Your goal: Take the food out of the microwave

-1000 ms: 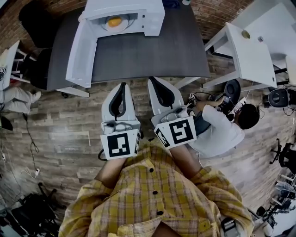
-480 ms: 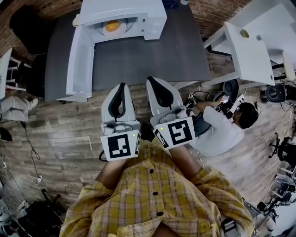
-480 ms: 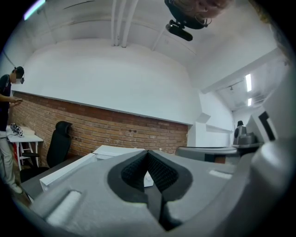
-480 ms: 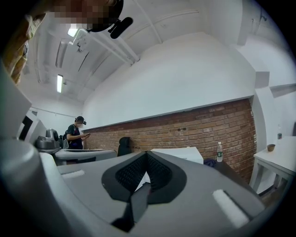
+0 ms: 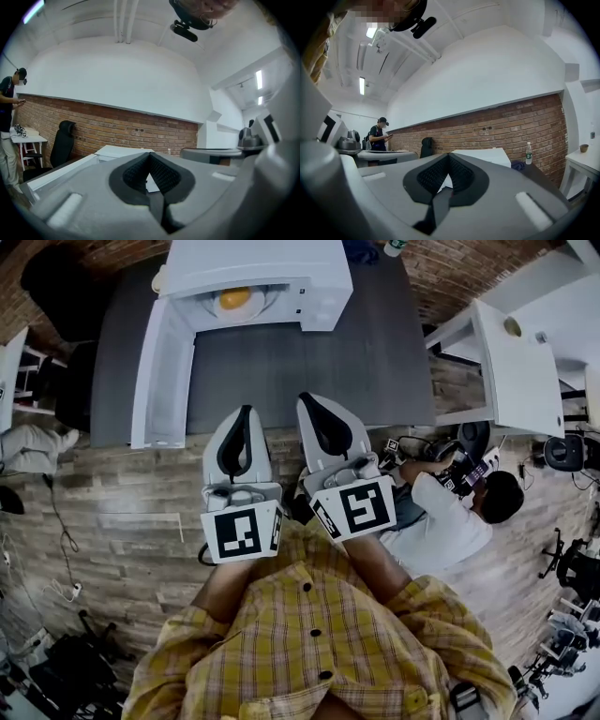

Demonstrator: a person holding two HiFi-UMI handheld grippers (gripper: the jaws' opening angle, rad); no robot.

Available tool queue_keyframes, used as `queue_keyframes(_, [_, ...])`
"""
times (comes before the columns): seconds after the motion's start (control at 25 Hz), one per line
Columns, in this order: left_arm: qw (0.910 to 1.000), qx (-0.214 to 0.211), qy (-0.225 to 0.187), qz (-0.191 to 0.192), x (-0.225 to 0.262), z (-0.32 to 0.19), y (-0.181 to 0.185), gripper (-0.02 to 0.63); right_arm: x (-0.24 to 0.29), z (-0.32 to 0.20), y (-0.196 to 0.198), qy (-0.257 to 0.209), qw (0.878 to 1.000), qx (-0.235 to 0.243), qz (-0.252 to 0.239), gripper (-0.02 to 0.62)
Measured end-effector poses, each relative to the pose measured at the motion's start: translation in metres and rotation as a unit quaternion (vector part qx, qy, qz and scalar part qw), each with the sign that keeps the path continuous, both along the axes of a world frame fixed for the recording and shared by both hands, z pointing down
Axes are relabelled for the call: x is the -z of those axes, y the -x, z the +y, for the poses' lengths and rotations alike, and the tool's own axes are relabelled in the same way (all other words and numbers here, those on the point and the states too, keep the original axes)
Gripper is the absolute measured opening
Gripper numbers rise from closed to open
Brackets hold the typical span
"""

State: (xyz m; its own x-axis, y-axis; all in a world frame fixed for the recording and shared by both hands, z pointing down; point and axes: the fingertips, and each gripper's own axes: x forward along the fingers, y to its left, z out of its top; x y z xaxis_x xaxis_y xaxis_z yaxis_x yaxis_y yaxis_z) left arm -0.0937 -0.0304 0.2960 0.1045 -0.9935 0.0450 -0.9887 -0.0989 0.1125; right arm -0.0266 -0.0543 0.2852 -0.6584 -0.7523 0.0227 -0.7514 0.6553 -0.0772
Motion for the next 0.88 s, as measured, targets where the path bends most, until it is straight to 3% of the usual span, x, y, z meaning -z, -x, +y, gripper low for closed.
queue_keyframes(0.64, [0.9995, 0.028, 0.01, -0.015, -0.009, -0.064, -0.03, 0.001, -0.005, -0.064, -0.027, -0.008, 1.0, 0.027, -0.005, 0.005])
queue_keyframes(0.88, [0.9996, 0.026, 0.013, -0.008, -0.013, -0.079, -0.02, 0.0, -0.016, -0.077, -0.014, 0.002, 1.0, 0.026, 0.001, 0.005])
